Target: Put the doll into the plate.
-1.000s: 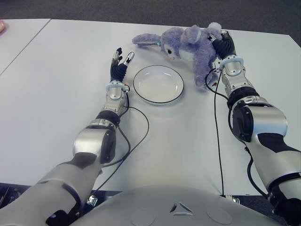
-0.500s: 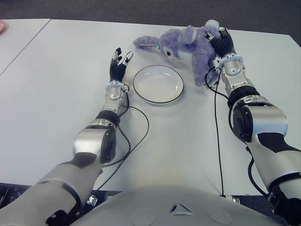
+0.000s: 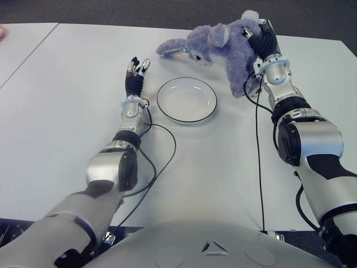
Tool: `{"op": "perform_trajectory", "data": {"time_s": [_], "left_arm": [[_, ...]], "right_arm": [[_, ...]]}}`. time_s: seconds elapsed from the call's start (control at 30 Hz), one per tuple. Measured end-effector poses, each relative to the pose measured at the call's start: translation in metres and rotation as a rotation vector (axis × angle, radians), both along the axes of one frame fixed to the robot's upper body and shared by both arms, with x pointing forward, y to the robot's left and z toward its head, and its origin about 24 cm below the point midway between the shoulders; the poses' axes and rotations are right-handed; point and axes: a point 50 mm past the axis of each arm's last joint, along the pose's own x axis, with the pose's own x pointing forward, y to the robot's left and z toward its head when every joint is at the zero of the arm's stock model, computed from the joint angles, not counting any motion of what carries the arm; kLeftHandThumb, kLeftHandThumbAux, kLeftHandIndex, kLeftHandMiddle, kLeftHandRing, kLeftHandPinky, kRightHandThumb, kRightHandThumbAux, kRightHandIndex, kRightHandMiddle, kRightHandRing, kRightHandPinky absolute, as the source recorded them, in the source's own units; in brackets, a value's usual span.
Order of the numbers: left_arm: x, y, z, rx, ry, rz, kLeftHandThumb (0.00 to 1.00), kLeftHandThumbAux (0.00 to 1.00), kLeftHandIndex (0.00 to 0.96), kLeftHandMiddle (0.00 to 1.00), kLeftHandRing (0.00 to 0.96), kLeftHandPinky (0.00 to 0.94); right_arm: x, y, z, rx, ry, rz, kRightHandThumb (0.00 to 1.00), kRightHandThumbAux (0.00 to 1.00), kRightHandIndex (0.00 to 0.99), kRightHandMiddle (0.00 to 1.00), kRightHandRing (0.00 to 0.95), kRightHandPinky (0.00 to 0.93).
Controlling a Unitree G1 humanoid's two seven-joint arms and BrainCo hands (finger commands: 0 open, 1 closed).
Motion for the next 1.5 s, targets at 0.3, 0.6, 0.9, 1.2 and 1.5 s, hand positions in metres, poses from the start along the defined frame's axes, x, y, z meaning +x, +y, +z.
{"op": "perform_trajectory", "data": {"time_s": [0.3, 0.6, 0.9, 1.2, 1.5], "left_arm": [[0.000, 0.012, -0.001, -0.169, -0.010, 0.046, 0.000, 0.533, 0.000, 0.082, 0.089, 0.099], [0.000, 0.017, -0.002, -0.245, -0.020, 0.060, 0.000, 0.511, 0.000, 0.078, 0.074, 0.080], [0.000, 0.017, -0.002, -0.251, -0.018, 0.054, 0.000, 0.523, 0.000, 0.077, 0.072, 0.085], [0.000, 0.017, -0.002, -0.255, -0.019, 0.051, 0.000, 0.534, 0.000, 0.079, 0.074, 0.087], [0.000, 0.019, -0.002, -0.270, -0.021, 0.061, 0.000, 0.542, 0.000, 0.074, 0.070, 0.081]], "right_arm": [[-0.004, 0.008, 0.006, -0.090, -0.109, 0.025, 0.694, 0.721, 0.440, 0.827, 0.831, 0.830], [-0.009, 0.022, 0.010, -0.170, -0.227, 0.069, 0.696, 0.722, 0.440, 0.834, 0.839, 0.839], [-0.013, 0.030, 0.013, -0.184, -0.319, 0.097, 0.700, 0.721, 0.440, 0.854, 0.858, 0.859], [-0.018, 0.037, 0.015, -0.186, -0.413, 0.103, 0.702, 0.721, 0.440, 0.861, 0.865, 0.860], [-0.023, 0.045, 0.017, -0.187, -0.512, 0.134, 0.703, 0.722, 0.439, 0.857, 0.860, 0.851]]}}
